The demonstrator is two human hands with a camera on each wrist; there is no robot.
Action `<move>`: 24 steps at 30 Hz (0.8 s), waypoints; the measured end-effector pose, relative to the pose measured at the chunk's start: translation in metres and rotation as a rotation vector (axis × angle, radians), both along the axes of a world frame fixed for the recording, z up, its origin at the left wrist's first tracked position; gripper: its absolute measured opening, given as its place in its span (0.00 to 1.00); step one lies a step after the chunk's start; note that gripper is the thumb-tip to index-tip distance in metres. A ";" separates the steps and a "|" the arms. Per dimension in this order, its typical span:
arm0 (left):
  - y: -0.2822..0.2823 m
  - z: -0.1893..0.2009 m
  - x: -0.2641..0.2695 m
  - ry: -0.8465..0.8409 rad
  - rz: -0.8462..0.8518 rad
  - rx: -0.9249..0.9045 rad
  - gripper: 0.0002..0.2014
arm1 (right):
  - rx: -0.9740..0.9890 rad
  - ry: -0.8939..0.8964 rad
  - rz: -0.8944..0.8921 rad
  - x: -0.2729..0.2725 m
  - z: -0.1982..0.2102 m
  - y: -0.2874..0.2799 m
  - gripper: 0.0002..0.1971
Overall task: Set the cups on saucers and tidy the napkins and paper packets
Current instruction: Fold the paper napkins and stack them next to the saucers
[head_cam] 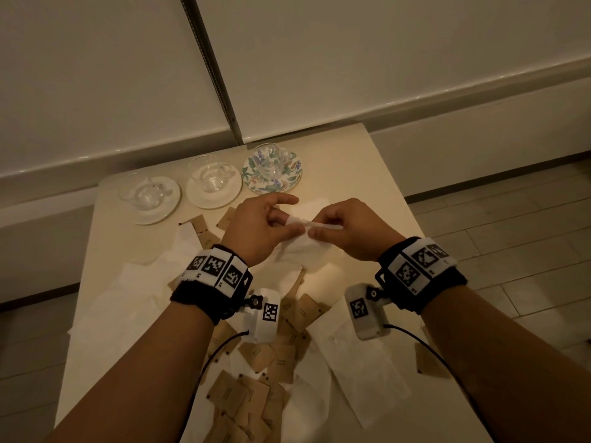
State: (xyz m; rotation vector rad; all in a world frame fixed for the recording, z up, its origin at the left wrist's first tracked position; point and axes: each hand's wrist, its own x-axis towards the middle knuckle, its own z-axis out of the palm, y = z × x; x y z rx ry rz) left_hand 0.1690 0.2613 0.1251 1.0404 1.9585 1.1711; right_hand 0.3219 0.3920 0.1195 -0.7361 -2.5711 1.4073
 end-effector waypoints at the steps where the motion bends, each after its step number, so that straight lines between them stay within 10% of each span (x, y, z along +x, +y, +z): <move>1: -0.001 0.000 0.000 0.013 0.018 0.005 0.20 | -0.009 -0.002 -0.019 0.000 -0.001 0.000 0.07; 24: -0.013 0.010 0.003 -0.228 0.203 0.086 0.04 | -0.024 0.352 -0.181 0.003 0.012 -0.017 0.04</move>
